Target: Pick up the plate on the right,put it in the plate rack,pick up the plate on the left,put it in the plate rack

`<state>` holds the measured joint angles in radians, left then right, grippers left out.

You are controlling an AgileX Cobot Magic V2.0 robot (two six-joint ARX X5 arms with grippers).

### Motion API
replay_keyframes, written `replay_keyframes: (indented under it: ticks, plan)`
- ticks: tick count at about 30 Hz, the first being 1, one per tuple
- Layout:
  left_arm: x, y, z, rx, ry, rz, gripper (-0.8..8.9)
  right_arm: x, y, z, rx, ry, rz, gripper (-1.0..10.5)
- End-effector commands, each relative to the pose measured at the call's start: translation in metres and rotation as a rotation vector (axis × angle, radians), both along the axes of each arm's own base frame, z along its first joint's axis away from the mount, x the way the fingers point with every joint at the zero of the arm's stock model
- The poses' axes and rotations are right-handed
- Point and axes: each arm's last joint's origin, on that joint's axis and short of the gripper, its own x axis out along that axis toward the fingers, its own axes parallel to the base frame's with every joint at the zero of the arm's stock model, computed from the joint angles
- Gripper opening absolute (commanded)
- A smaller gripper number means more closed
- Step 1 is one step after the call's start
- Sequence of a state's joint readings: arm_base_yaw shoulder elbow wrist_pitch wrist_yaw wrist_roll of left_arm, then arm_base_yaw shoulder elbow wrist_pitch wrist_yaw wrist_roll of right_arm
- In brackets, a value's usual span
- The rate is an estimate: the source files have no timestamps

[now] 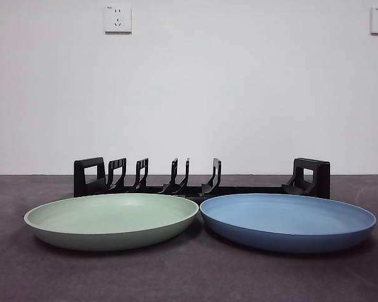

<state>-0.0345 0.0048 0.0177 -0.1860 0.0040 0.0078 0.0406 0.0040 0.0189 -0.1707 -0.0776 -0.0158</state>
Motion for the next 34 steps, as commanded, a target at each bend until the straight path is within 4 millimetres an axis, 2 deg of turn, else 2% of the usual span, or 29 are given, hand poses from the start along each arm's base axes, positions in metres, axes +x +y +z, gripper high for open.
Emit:
replay_keyframes:
  ticks: [1,7,10,15,22,28,34]
  plan:
    - [0.001,0.0,-0.004,-0.038,0.011,0.003,-0.04,0.0,0.0,-0.004,0.131,0.029,-0.019,0.0]
    - [0.001,-0.001,0.0,-0.214,-0.018,-0.011,-0.04,0.0,0.0,-0.004,0.495,0.072,-0.078,0.0]
    - [0.001,-0.003,0.003,-0.283,-0.028,-0.056,-0.06,0.0,0.0,-0.002,0.549,0.071,-0.085,0.0]
    - [-0.001,-0.003,0.017,-0.343,-0.039,-0.061,-0.06,0.0,0.0,0.012,0.551,0.063,-0.082,-0.1]
    - [0.002,-0.003,0.058,-0.331,-0.037,-0.063,-0.06,0.007,0.001,0.048,0.517,0.101,-0.088,-0.1]
    - [0.02,-0.004,0.09,-0.276,0.02,-0.064,-0.06,0.027,0.002,0.085,0.429,0.175,-0.084,-0.1]
    - [0.049,-0.009,0.114,-0.286,0.122,-0.199,-0.05,0.058,0.007,0.112,0.351,0.314,0.058,-0.1]
